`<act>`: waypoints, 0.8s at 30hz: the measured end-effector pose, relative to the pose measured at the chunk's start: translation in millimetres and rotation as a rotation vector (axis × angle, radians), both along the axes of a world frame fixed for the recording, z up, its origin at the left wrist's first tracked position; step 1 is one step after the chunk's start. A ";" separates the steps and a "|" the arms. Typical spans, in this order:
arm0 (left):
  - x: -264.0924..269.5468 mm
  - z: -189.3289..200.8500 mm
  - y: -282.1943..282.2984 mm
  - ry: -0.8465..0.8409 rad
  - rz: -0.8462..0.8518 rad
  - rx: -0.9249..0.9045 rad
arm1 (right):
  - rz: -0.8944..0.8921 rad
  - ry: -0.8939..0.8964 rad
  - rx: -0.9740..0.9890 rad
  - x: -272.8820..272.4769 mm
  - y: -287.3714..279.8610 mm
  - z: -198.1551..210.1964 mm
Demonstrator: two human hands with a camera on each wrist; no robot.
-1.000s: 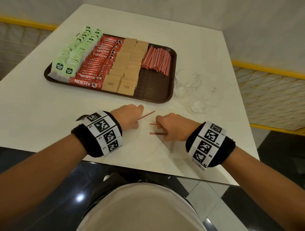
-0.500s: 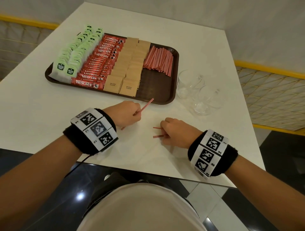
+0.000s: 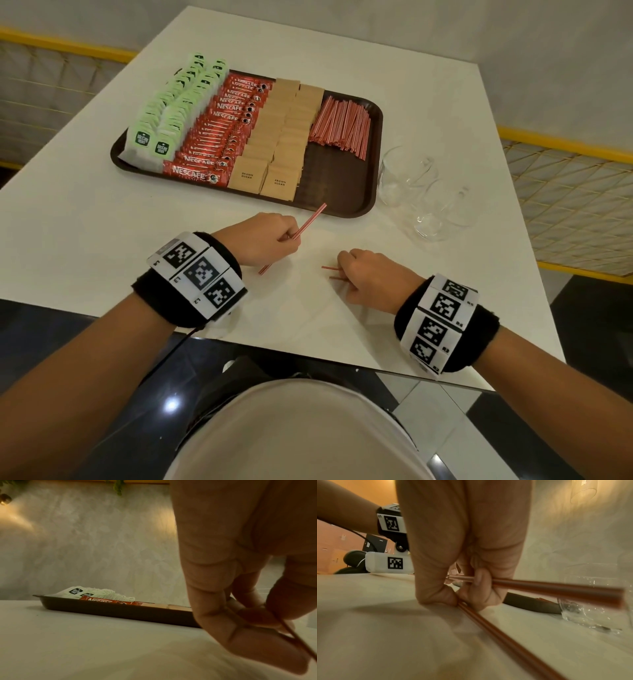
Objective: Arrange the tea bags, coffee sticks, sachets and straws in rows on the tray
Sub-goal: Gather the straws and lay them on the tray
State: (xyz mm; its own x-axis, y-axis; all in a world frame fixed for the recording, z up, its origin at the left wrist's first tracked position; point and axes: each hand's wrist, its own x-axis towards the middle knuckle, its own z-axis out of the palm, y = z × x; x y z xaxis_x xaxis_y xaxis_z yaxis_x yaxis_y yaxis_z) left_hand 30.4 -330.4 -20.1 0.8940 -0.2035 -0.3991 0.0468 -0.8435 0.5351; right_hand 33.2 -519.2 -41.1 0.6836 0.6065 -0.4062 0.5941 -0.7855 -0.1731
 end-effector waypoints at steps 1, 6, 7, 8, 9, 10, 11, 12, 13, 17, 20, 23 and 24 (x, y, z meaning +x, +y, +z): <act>-0.7 0.3 -0.8 0.001 0.002 -0.006 | -0.004 -0.017 -0.001 0.5 -0.4 -1.3; -1.2 2.7 -1.7 0.019 0.092 -0.183 | -0.007 -0.145 -0.049 5.7 -3.3 4.6; -0.7 3.8 -1.9 0.024 0.126 -0.237 | -0.033 -0.183 -0.028 8.7 -4.6 8.4; -0.3 5.0 -1.9 0.027 0.158 -0.295 | -0.092 -0.189 0.044 12.1 -5.3 13.8; 0.0 6.6 -1.8 0.024 0.185 -0.354 | -0.177 -0.150 0.162 16.3 -4.8 18.3; 0.2 8.1 -1.8 0.015 0.206 -0.411 | -0.279 -0.074 0.325 20.5 -2.9 23.0; 0.2 9.6 -2.1 0.002 0.224 -0.469 | -0.391 0.018 0.515 25.0 0.2 26.5; 0.1 10.9 -2.5 -0.016 0.238 -0.531 | -0.501 0.103 0.708 29.0 4.9 29.2; 0.3 11.7 -3.4 -0.038 0.250 -0.593 | -0.588 0.184 0.862 31.9 10.5 31.1; 3.2 12.7 -10.5 -0.164 0.231 -0.731 | -0.648 0.404 1.105 38.2 40.0 26.7; 8.8 8.4 -10.4 -0.257 0.384 -0.846 | -0.669 0.367 1.216 47.5 58.6 27.9; 16.9 3.4 -2.1 -0.249 0.617 -0.981 | -0.681 0.323 1.257 58.5 67.3 39.2; 19.1 3.0 1.5 -0.201 0.668 -1.016 | -0.670 0.283 1.248 61.8 71.0 44.3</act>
